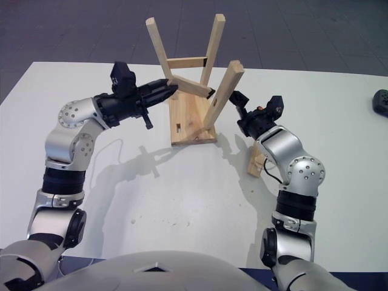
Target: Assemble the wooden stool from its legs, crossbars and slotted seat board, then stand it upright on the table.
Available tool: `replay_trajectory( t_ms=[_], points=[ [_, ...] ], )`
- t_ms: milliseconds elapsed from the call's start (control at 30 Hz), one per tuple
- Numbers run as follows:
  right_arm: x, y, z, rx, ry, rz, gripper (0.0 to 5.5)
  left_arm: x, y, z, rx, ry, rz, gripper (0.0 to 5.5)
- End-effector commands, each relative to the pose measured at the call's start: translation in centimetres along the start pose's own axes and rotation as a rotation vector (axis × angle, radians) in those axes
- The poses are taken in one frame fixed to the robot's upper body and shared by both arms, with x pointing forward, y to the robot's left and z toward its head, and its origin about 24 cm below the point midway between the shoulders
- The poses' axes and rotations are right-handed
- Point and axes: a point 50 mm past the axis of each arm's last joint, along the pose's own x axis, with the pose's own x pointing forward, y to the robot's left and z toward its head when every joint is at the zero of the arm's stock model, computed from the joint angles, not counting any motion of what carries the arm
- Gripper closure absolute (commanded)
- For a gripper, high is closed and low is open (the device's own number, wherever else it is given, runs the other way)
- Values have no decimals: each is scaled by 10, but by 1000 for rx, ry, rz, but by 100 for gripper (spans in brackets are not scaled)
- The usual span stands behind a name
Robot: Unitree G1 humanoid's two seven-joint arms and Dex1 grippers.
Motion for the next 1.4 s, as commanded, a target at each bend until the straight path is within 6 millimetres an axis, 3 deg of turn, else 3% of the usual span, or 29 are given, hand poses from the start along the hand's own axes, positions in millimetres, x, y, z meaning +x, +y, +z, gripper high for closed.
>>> replay_trajectory(
  t_ms=[33, 367, 500, 600, 700, 867, 1033, 1167, 1233, 1400],
  points=[
    [-1, 0, -1, -9, -7, -4, 10, -3, 4, 5, 19, -2, 18, 507],
    [-2, -1, 4, -77, -36, -12, 10, -7, 13, 11, -14, -59, 117, 507],
    [-3, -2, 19, -209, -126, -27, 10, -10, 18, 22, -45, -119, 171, 507],
    [-9, 9, 44, -363, -296, 7, 10, -12, 21, 36, -85, -194, 221, 507],
    [-13, 17, 64, -401, -415, 31, 10, -13, 21, 48, -128, -256, 248, 507],
    [-12, 21, 60, -476, -429, 84, 10, -9, 15, 49, -179, -275, 249, 507],
    [-29, 72, 55, -331, -416, 502, 10, -5, 8, 80, -312, -419, 157, 507],
    [-47, 96, 58, -130, -316, 772, 10, -4, 1, 107, -431, -519, 38, 507],
    [-51, 103, 56, -8, -284, 809, 10, -1, -1, 113, -458, -548, 50, 507],
    [-52, 112, 25, 122, -156, 815, 10, 10, -22, 105, -365, -469, 43, 507]
  ],
)
